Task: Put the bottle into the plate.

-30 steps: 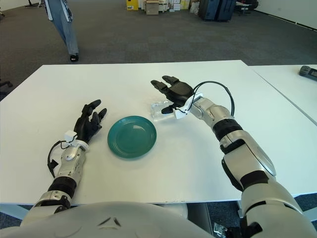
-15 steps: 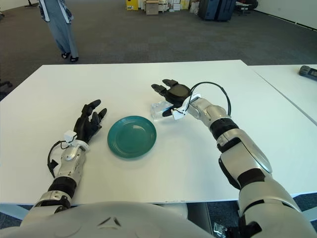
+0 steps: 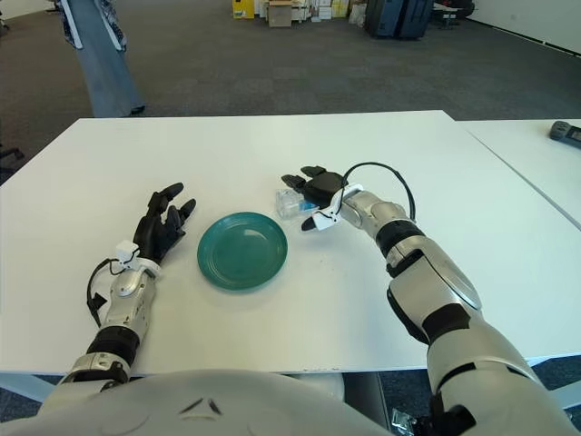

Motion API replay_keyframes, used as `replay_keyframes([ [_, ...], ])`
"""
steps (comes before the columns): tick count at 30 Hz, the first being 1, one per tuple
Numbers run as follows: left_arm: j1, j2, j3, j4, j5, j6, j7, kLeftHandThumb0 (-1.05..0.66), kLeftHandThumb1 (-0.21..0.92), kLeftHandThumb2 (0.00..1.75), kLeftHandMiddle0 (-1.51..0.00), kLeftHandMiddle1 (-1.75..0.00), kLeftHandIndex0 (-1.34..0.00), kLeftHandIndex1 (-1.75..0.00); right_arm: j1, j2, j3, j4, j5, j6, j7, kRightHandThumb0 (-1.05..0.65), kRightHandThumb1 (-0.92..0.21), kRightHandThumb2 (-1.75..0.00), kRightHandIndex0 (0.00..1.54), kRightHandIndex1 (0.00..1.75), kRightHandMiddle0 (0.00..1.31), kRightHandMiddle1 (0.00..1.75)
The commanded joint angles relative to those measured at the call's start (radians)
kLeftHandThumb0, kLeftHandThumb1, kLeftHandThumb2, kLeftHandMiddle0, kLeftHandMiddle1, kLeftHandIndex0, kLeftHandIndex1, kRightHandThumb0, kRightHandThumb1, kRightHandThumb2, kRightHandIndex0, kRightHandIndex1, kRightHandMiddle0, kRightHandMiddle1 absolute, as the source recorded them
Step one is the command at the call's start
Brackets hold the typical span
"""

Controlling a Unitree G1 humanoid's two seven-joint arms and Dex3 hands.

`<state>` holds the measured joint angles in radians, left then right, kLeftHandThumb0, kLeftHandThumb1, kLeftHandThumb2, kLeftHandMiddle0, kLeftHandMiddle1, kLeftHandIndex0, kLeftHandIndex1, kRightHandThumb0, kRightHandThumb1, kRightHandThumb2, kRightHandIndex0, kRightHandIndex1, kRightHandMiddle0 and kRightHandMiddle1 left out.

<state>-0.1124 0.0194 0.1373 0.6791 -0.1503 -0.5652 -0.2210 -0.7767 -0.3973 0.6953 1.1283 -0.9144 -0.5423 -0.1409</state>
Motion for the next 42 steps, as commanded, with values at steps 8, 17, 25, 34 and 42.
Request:
replay_keyframes([
  [8,0.013,0.011,0.002,-0.039,-0.005,0.011,-0.008,-0.80,0.92,0.89,-0.57,-0.02,-0.06,-0.93,-0.002,0.044,0.023,0.087,-0.002,0.031,-0.016,-1.05,-0.92,-0.34,0.00,0.00,0.00,0.00],
  [17,0.029,0.013,0.007,-0.068,-0.023,0.023,-0.021,-0.80,0.92,0.88,-0.60,-0.04,-0.08,-0.94,0.017,0.074,0.034,0.121,-0.003,0.052,-0.046,-1.05,-0.92,-0.30,0.00,0.00,0.00,0.00],
  [25,0.033,0.012,0.013,-0.079,-0.031,0.033,-0.022,-0.80,0.92,0.88,-0.62,-0.04,-0.08,-0.95,0.022,0.090,0.042,0.145,-0.006,0.060,-0.070,-1.00,-0.92,-0.25,0.03,0.01,0.03,0.02],
  [34,0.034,0.010,0.019,-0.082,-0.040,0.033,-0.026,-0.80,0.92,0.89,-0.65,-0.06,-0.10,-0.97,0.025,0.104,0.050,0.157,-0.010,0.084,-0.139,-0.75,-0.89,-0.13,0.31,0.80,0.01,1.14],
  [42,0.029,0.010,0.022,-0.073,-0.044,0.028,-0.032,-0.81,0.92,0.89,-0.66,-0.06,-0.11,-0.98,0.024,0.109,0.081,0.165,-0.026,0.111,-0.215,-0.09,-0.42,-1.11,0.60,1.59,0.30,1.72],
])
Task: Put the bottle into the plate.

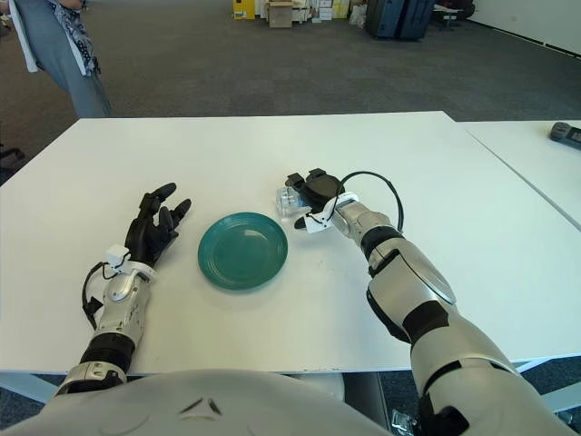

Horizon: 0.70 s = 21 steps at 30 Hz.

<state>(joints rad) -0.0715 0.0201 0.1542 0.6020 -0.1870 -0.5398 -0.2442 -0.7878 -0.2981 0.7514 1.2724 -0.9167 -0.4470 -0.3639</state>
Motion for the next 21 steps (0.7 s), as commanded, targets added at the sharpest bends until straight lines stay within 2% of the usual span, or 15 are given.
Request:
replay_keyframes([
  [1,-0.012,0.010,0.005,0.005,-0.006,0.001,-0.009,-0.81,0.92,0.89,-0.66,-0.06,-0.11,-0.98,0.038,0.015,0.021,0.022,-0.017,0.028,-0.005,-0.07,-0.38,-1.16,0.62,1.60,0.33,1.72],
  [3,-0.014,0.011,0.005,0.010,-0.004,0.000,-0.009,-0.81,0.92,0.89,-0.66,-0.06,-0.11,-0.98,0.043,0.024,0.013,0.023,-0.006,0.048,-0.026,-0.03,-0.27,-1.32,0.69,1.62,0.42,1.74],
  [7,-0.017,0.010,0.008,0.015,-0.007,0.001,-0.010,-0.80,0.92,0.90,-0.67,-0.07,-0.11,-0.98,0.047,0.033,0.008,0.024,0.002,0.063,-0.048,-0.01,-0.19,-1.43,0.74,1.64,0.48,1.74],
  [21,-0.030,0.008,0.020,0.038,-0.020,-0.007,-0.021,-0.79,0.92,0.90,-0.68,-0.08,-0.12,-0.98,0.036,0.028,0.025,0.015,-0.014,0.069,-0.058,0.00,-0.15,-1.50,0.76,1.68,0.50,1.75],
])
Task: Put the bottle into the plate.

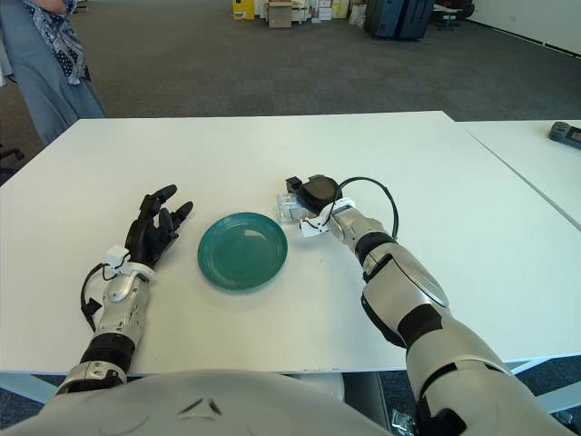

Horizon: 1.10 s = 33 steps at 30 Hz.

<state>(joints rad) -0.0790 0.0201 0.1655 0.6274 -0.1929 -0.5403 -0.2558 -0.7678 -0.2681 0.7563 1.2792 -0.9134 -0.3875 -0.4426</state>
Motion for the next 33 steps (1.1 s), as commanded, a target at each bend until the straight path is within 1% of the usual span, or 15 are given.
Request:
replay_keyframes([
  [1,-0.022,0.009,0.009,0.014,-0.014,-0.007,-0.011,-0.79,0.92,0.90,-0.68,-0.08,-0.12,-0.98,0.016,-0.003,0.023,0.008,-0.019,0.011,0.021,0.00,-0.15,-1.50,0.76,1.69,0.50,1.75],
  [9,-0.031,0.010,0.016,0.030,-0.010,-0.012,-0.014,-0.80,0.92,0.91,-0.67,-0.07,-0.12,-0.98,0.008,-0.007,0.029,-0.001,-0.016,0.010,0.025,0.00,-0.21,-1.45,0.69,1.74,0.46,1.75],
  [24,-0.040,0.013,0.018,0.054,-0.006,-0.030,-0.016,-0.81,0.92,0.89,-0.68,-0.08,-0.13,-0.99,0.004,-0.009,0.031,-0.010,-0.012,0.023,0.038,0.00,-0.23,-1.43,0.68,1.75,0.44,1.75],
  [33,-0.042,0.015,0.018,0.066,-0.006,-0.038,-0.024,-0.80,0.92,0.89,-0.69,-0.09,-0.12,-0.99,0.001,-0.021,0.026,-0.026,-0.007,0.005,0.033,0.00,-0.24,-1.43,0.68,1.75,0.44,1.75],
])
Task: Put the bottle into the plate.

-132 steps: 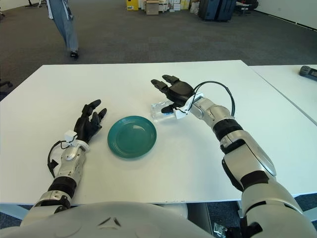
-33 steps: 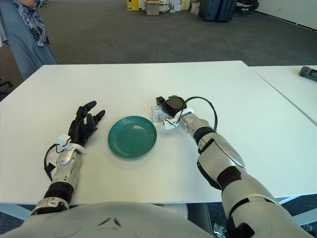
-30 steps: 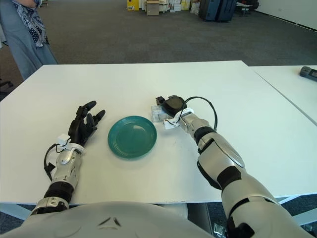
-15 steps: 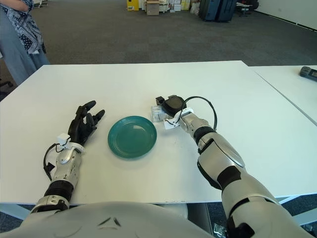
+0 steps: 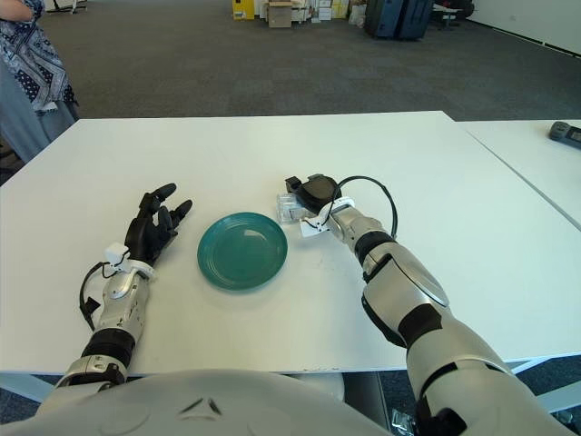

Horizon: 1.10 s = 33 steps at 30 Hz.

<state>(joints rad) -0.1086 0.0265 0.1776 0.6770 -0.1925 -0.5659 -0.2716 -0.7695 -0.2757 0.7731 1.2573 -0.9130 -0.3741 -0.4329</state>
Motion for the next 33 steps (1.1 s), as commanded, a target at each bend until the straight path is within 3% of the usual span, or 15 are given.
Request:
replay_keyframes([
  [1,-0.012,0.009,0.006,0.017,-0.007,-0.013,-0.008,-0.80,0.92,0.89,-0.69,-0.09,-0.12,-0.99,0.002,-0.015,0.008,-0.007,-0.006,-0.011,0.023,0.00,-0.24,-1.42,0.67,1.75,0.43,1.75],
  [9,-0.010,0.007,0.008,0.019,-0.011,-0.012,-0.012,-0.79,0.92,0.90,-0.70,-0.10,-0.12,-0.99,-0.042,-0.074,-0.046,-0.111,0.032,-0.064,0.056,0.00,-0.22,-1.44,0.69,1.75,0.45,1.75],
  [18,-0.011,0.000,0.012,0.027,-0.019,-0.017,-0.021,-0.77,0.92,0.90,-0.72,-0.12,-0.14,-1.00,0.034,-0.176,-0.135,-0.456,0.035,-0.053,0.083,0.00,-0.16,-1.51,0.73,1.75,0.49,1.75],
  [28,-0.016,-0.001,0.015,0.039,-0.015,-0.027,-0.028,-0.78,0.92,0.89,-0.71,-0.12,-0.14,-1.00,0.110,-0.179,-0.186,-0.720,0.011,0.031,0.120,0.00,-0.08,-1.60,0.79,1.75,0.56,1.75],
  [33,-0.020,-0.001,0.014,0.044,-0.011,-0.026,-0.025,-0.79,0.92,0.90,-0.70,-0.12,-0.14,-0.99,0.129,-0.179,-0.191,-0.787,0.002,0.049,0.136,0.00,-0.05,-1.63,0.81,1.75,0.58,1.75],
])
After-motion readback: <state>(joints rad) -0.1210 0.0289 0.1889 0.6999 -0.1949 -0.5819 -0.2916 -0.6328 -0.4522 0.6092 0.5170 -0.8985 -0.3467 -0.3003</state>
